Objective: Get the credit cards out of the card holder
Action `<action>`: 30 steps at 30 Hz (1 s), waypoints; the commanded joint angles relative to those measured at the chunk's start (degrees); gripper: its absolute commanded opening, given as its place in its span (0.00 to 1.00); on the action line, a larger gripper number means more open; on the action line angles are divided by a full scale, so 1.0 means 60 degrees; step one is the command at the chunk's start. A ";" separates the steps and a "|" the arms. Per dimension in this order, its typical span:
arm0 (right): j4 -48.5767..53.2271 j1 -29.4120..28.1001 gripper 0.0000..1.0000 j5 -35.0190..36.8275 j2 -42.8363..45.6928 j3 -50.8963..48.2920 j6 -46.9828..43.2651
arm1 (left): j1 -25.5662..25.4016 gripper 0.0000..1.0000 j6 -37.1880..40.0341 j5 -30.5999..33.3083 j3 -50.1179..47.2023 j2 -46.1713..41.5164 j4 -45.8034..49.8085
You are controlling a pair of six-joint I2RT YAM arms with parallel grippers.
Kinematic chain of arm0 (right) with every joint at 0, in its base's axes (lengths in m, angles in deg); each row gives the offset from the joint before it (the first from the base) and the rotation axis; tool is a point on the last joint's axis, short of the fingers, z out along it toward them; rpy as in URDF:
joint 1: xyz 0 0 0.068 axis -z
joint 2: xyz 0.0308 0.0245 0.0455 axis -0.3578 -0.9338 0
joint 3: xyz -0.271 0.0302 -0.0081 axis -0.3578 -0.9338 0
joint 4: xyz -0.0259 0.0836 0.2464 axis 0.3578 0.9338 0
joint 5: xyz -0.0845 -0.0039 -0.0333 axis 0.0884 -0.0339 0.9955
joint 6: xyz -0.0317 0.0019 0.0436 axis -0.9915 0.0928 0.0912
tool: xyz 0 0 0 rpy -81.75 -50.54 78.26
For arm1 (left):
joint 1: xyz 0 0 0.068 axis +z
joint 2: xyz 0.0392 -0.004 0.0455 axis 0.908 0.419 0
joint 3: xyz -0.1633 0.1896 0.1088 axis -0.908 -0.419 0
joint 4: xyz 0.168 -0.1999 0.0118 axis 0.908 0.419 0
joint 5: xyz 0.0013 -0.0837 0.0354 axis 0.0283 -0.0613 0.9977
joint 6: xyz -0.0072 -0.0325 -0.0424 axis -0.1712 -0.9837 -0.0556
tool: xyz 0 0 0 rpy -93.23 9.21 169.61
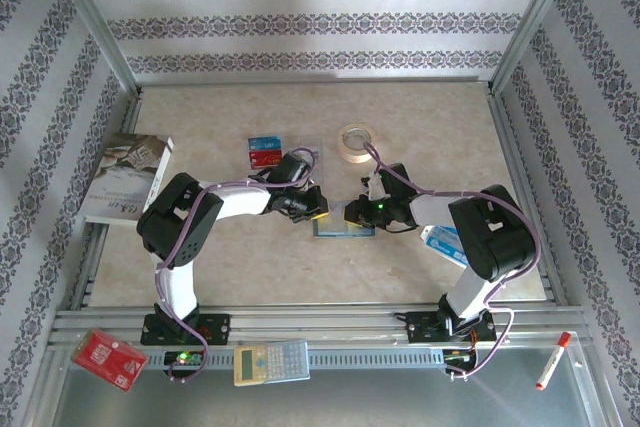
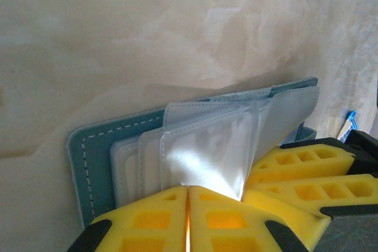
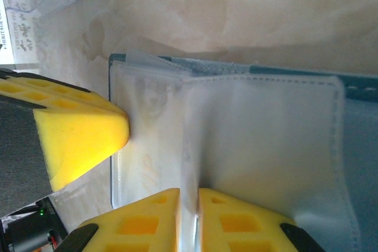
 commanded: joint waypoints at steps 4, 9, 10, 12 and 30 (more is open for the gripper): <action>0.0512 -0.0201 0.20 0.0395 0.0572 -0.0075 -0.0187 | -0.0069 0.17 0.0272 0.0342 0.0214 -0.0658 0.1075; 0.0541 -0.0217 0.21 0.0306 0.1032 -0.0099 -0.0054 | -0.0100 0.12 -0.0409 0.0738 -0.0167 -0.1272 0.1135; 0.0542 -0.0226 0.21 0.0298 0.1101 -0.0104 -0.0036 | -0.0123 0.11 -0.0573 0.0857 -0.0304 -0.1314 0.1197; 0.0571 -0.0241 0.21 0.0300 0.1207 -0.0133 0.0001 | -0.0196 0.09 -0.0739 0.1024 -0.0619 -0.1467 0.1145; 0.0766 -0.0588 0.19 0.1001 0.0961 -0.0353 0.0243 | -0.0497 0.05 -0.0908 0.1421 -0.0657 -0.0768 0.1198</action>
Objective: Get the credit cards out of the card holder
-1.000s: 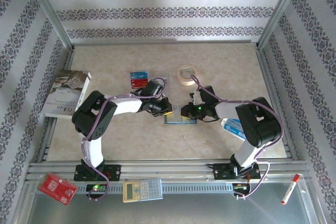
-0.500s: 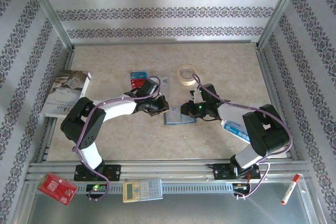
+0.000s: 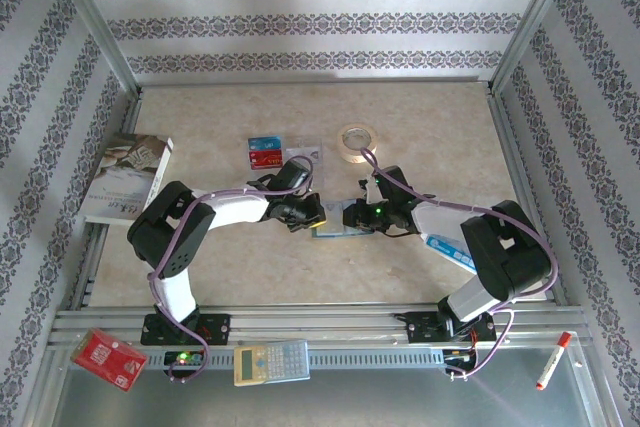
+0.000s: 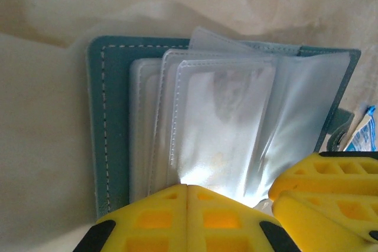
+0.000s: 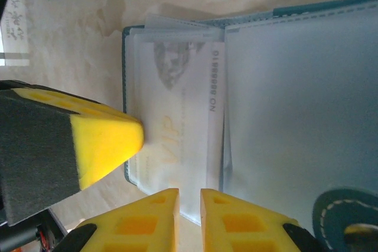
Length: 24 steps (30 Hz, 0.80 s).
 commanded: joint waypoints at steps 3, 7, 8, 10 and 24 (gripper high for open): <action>-0.0227 0.0045 0.19 0.0097 -0.0306 -0.0123 0.0173 | 0.0010 0.05 -0.0175 0.0864 -0.0394 0.0012 0.0538; -0.0699 0.0074 0.19 -0.0504 -0.0626 -0.0094 0.0254 | 0.0024 0.05 -0.0435 0.0647 -0.0724 0.0206 0.0029; -0.0763 0.0074 0.19 -0.0558 -0.0734 -0.0093 0.0282 | 0.0024 0.05 -0.0493 0.0570 -0.0800 0.0262 -0.0097; -0.0814 0.0103 0.19 -0.0540 -0.0919 -0.0104 0.0316 | 0.0052 0.04 -0.0599 0.0415 -0.0991 0.0323 -0.0350; -0.0525 0.0412 0.25 0.0106 -0.0638 -0.0311 0.0240 | 0.0722 0.05 -0.0277 -0.0361 -0.1646 0.0518 -0.0584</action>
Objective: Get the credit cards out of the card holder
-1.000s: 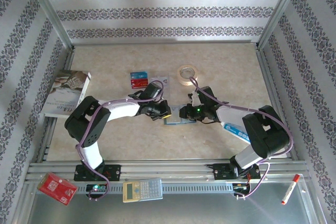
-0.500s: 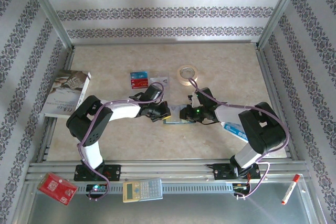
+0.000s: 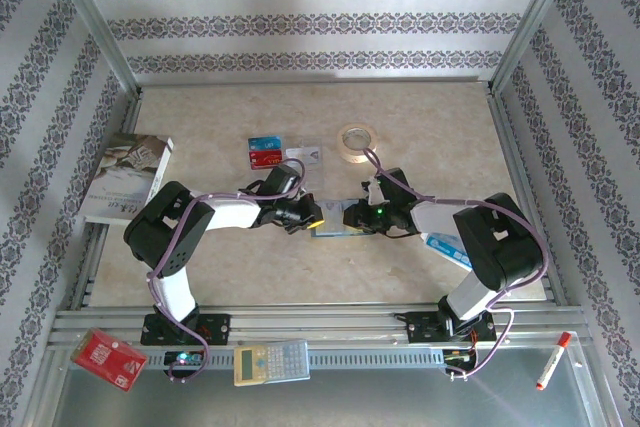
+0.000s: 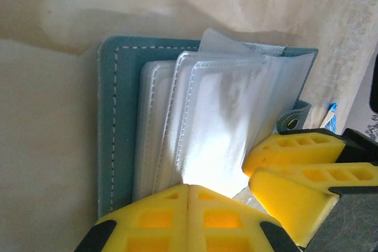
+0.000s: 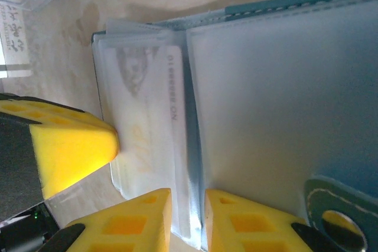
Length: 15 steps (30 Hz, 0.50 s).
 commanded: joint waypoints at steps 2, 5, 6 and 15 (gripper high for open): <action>0.0282 0.0082 0.25 0.0319 -0.0163 -0.0012 -0.0133 | 0.0231 0.05 0.0094 0.0559 -0.0485 0.0663 0.1306; 0.0173 0.0059 0.24 -0.0072 -0.0232 0.0122 -0.0229 | 0.0228 0.05 0.0098 0.0510 -0.0485 0.0721 0.1264; 0.0164 -0.0029 0.24 -0.0175 -0.0290 0.0174 -0.0238 | 0.0232 0.05 0.0133 0.0518 -0.0474 0.0712 0.1312; -0.0263 -0.0087 0.20 -0.0593 -0.0719 0.0326 -0.0081 | 0.0232 0.05 0.0258 0.0495 -0.0419 0.0805 0.1467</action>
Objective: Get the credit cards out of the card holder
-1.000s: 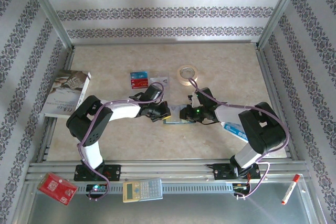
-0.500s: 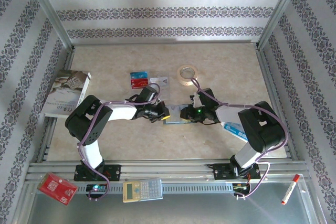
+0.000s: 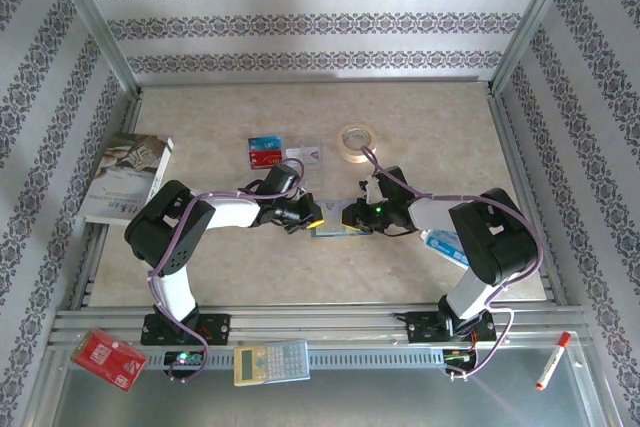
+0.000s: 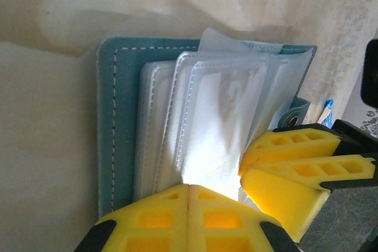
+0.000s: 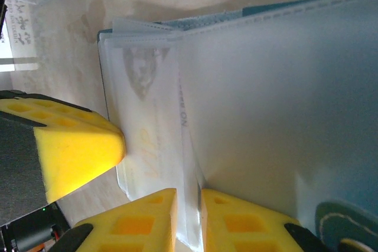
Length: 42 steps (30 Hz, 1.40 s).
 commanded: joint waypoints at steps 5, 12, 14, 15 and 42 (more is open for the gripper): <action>-0.0437 -0.0111 0.20 -0.0372 -0.0353 0.0078 0.0042 | 0.0140 0.05 0.0239 0.0691 -0.0373 0.0786 0.1524; -0.0895 -0.0036 0.13 -0.0577 -0.0196 -0.0119 0.0201 | 0.0135 0.05 0.0311 0.0735 -0.0318 0.0704 0.1620; -0.0866 -0.0001 0.11 -0.0527 -0.0149 -0.0152 0.0172 | 0.0136 0.05 0.0312 0.0715 -0.0290 0.0654 0.1630; -0.0839 -0.0001 0.09 -0.0483 -0.0110 -0.0170 0.0151 | 0.0137 0.06 0.0326 0.0706 -0.0261 0.0636 0.1638; 0.5226 -0.2553 0.54 0.5235 0.0424 0.2978 -0.1696 | 0.0645 0.49 0.0452 0.2009 0.0169 -0.2106 0.2818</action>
